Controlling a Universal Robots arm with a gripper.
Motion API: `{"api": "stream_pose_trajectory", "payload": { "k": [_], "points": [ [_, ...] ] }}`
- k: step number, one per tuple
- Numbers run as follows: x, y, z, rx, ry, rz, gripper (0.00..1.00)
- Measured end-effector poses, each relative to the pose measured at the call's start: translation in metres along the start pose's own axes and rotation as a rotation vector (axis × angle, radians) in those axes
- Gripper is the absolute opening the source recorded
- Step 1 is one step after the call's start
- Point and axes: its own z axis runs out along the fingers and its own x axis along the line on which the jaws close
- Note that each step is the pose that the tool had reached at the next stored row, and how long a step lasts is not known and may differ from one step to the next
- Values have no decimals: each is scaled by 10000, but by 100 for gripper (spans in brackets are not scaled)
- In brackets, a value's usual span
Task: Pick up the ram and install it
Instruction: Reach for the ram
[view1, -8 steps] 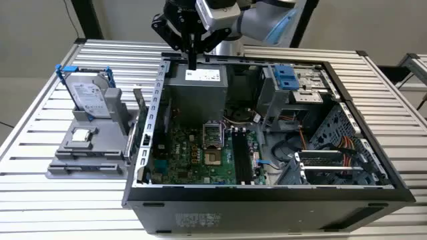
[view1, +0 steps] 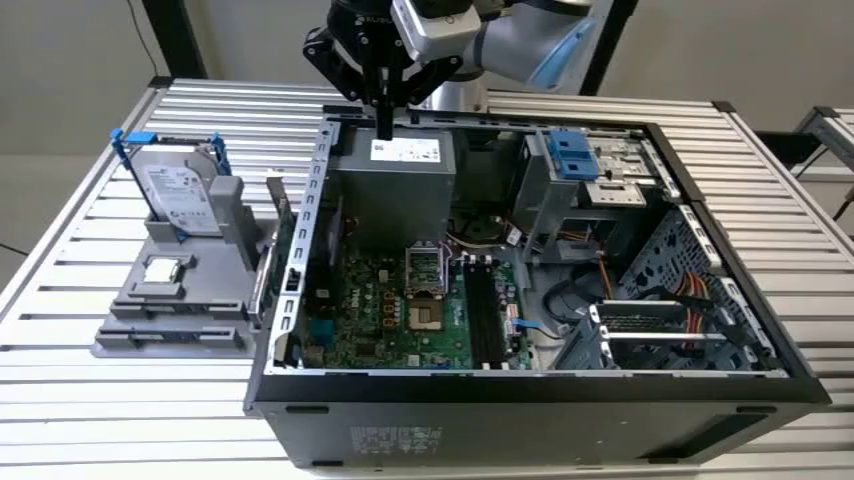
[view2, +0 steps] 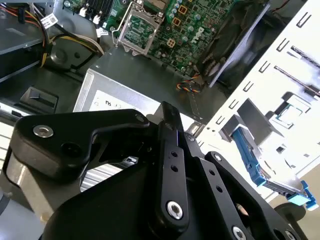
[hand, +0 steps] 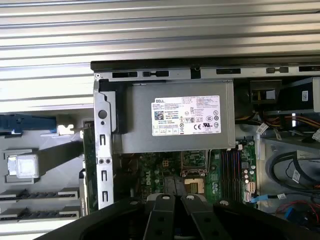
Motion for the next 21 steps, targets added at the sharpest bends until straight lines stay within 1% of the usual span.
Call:
{"api": "stream_pose_trajectory", "payload": {
  "k": [2, 6, 21],
  "points": [
    [5, 0, 0, 0, 0, 2, 0],
    [36, -3, -1, 0, 1, 1, 0],
    [227, -16, -5, 0, 0, 0, 0]
  ]
}}
